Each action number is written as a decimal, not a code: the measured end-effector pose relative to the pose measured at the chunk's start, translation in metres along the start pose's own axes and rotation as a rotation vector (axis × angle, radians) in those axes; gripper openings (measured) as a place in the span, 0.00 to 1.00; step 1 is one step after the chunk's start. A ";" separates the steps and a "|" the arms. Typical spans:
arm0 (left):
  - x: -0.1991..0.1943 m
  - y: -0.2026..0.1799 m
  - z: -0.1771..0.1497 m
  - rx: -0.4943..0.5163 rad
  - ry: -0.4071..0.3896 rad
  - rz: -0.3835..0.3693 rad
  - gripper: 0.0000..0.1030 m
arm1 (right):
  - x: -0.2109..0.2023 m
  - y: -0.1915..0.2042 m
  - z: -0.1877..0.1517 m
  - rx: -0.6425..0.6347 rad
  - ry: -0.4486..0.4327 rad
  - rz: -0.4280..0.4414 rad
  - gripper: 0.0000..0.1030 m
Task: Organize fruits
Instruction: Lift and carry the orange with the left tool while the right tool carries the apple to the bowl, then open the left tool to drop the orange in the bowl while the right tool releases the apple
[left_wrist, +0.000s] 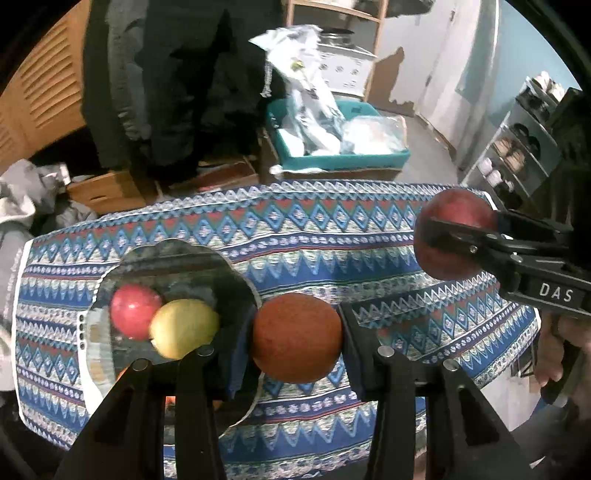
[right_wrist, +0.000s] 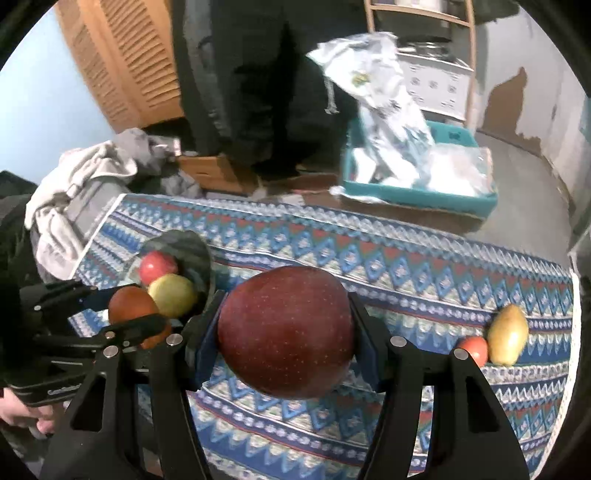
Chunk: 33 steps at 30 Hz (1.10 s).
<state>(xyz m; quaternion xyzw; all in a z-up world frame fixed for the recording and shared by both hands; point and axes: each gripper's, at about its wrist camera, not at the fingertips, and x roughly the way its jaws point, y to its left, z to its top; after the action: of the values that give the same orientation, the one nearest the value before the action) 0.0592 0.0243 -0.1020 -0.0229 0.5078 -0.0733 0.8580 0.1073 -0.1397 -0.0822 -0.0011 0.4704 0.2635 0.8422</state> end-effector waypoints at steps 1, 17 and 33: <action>-0.003 0.005 -0.001 -0.009 -0.004 0.004 0.44 | 0.001 0.004 0.002 -0.006 0.000 0.004 0.60; -0.015 0.078 -0.014 -0.127 -0.028 0.063 0.44 | 0.047 0.071 0.033 -0.057 0.041 0.081 0.60; 0.018 0.147 -0.035 -0.249 0.053 0.133 0.44 | 0.136 0.129 0.045 -0.088 0.158 0.136 0.60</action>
<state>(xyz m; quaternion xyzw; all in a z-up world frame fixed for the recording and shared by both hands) 0.0523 0.1678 -0.1513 -0.0934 0.5357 0.0466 0.8380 0.1426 0.0425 -0.1328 -0.0272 0.5223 0.3395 0.7818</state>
